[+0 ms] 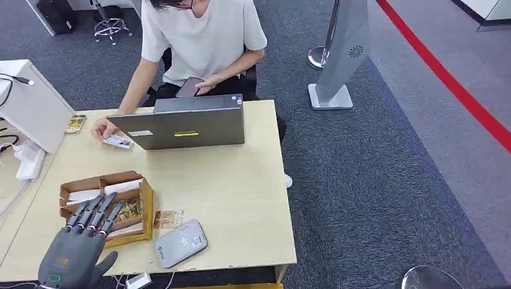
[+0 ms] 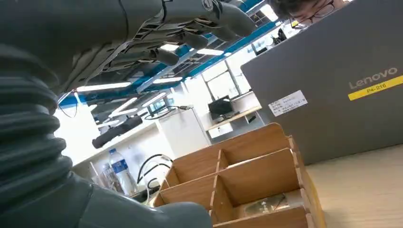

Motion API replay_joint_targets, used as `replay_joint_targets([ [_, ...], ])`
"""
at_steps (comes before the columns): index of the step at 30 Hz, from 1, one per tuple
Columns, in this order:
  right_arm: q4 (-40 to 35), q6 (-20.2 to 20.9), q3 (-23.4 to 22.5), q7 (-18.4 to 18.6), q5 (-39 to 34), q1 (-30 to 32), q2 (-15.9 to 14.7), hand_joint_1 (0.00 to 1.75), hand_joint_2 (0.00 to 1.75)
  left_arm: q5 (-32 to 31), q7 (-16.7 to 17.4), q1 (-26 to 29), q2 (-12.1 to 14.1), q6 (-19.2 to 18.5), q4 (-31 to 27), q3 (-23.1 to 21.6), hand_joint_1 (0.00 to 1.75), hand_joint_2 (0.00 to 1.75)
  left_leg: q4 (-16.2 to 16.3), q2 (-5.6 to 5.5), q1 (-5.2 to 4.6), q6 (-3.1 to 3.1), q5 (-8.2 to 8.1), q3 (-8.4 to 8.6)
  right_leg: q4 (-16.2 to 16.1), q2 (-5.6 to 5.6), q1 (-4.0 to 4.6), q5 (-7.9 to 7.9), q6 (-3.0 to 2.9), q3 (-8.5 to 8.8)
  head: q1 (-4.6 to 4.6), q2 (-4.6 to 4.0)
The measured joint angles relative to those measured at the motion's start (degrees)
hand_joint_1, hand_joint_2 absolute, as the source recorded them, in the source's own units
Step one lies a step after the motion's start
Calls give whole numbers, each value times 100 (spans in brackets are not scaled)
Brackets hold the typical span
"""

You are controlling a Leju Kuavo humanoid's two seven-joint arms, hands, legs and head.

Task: Pass the card to the sensor for recognition and then transmit it.

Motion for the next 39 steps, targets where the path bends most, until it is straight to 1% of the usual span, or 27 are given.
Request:
replay_joint_targets([
  [5,0,-61,-39,13,9,1,11,0,175,57,74,177,9,28,-41,68,0,175,0,1,0,0,0,3,1,0,0,1,0,3,0,0],
  [11,0,-77,-44,-13,37,-2,15,0,175,122,199,327,-20,96,0,262,0,175,0,-1,0,0,0,1,0,-2,0,0,0,2,0,0],
  [15,0,-92,-46,-20,72,-1,18,0,175,175,245,342,-88,98,105,404,0,175,0,0,0,0,0,2,0,-1,0,0,0,2,0,0],
  [23,0,-92,-46,4,140,-4,17,0,175,201,258,318,-267,90,494,632,0,175,1,0,0,0,0,2,0,-1,0,1,0,3,2,0],
  [32,0,-83,-46,22,192,-6,17,0,175,127,278,283,-488,77,907,898,0,175,0,0,0,0,0,2,0,-1,0,1,0,1,-2,0],
  [39,0,-74,-46,20,230,-10,17,0,175,41,295,243,-606,90,1119,1003,0,175,1,0,0,0,0,2,0,-1,0,1,0,2,0,2],
])
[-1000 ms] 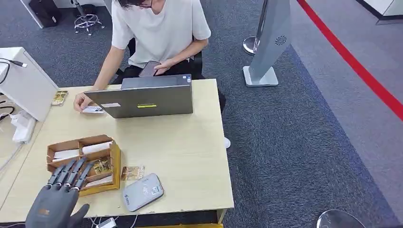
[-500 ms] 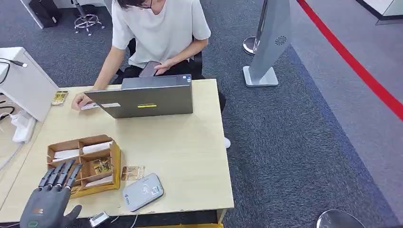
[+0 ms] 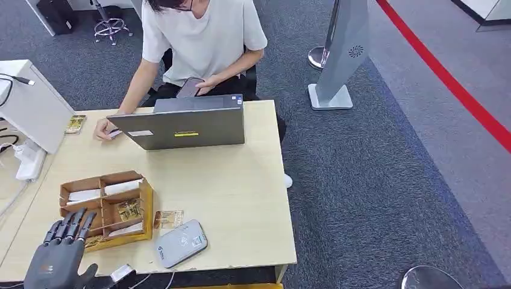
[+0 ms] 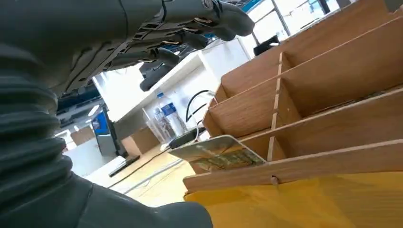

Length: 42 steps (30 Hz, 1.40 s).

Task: Pass the card to the sensor for recognition and then transmit it.

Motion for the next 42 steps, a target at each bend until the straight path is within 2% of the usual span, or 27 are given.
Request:
replay_joint_targets([
  [16,0,79,0,2,118,-24,0,0,175,-454,61,-424,-360,26,776,159,0,175,1,0,0,0,0,0,0,0,0,1,1,0,0,-2],
  [36,0,114,0,39,199,-31,0,0,175,-726,13,-624,-588,-20,983,100,0,175,1,1,0,0,0,1,0,0,0,2,1,-1,0,-2],
  [37,0,114,0,35,199,-30,0,0,175,-741,13,-631,-590,-26,983,83,175,175,1,1,0,0,0,1,0,1,0,2,1,-1,0,-2],
  [42,0,103,0,15,190,-30,0,0,175,-693,13,-643,-599,-116,983,39,175,175,2,1,0,0,0,2,0,1,0,2,1,-1,0,-2],
])
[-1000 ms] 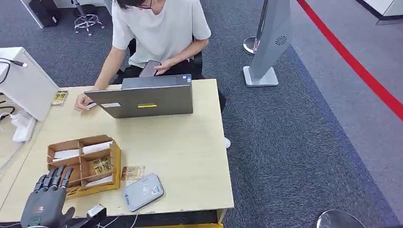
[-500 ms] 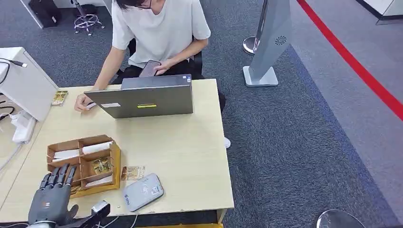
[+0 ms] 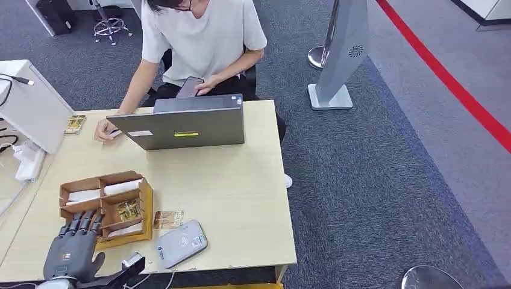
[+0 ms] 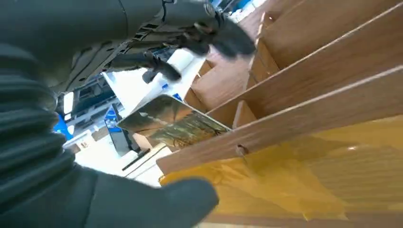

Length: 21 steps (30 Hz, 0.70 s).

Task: Pass the card to the sensor for recognition and then transmit it.

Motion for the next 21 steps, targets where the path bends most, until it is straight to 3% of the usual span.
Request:
replay_joint_targets([
  [21,0,-9,0,2,2,0,0,0,175,15,0,-33,2,26,-22,-20,175,175,0,0,0,0,0,1,0,0,0,0,0,1,0,0],
])
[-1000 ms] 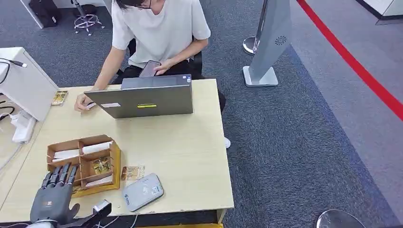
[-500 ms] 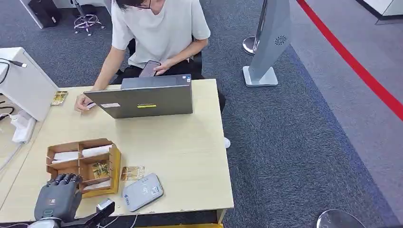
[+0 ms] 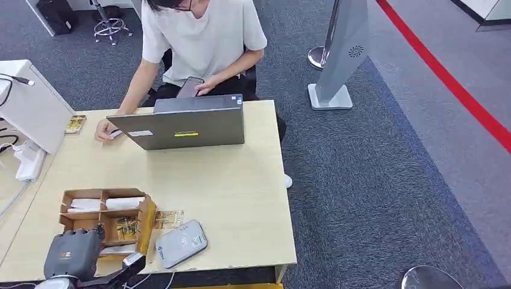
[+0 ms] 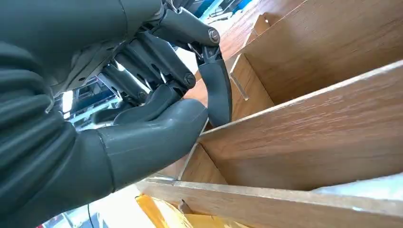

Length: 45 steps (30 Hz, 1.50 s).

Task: Pass the card to the sensor for recognition and then transmit it.

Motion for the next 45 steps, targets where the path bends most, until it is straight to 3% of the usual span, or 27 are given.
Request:
replay_joint_targets([
  [23,0,-7,0,20,2,0,0,0,175,-39,-59,0,-2,22,-13,-48,175,175,0,0,0,0,0,0,0,0,0,0,0,0,0,0],
  [35,0,0,-46,-2,24,5,0,0,175,13,-254,74,144,81,-1185,-673,175,175,0,0,0,0,0,-1,0,0,0,0,0,0,0,0],
  [45,0,0,-90,15,13,10,7,0,175,74,-247,268,395,0,-1661,-949,175,175,0,1,0,0,0,-1,0,1,0,0,0,-1,0,0],
])
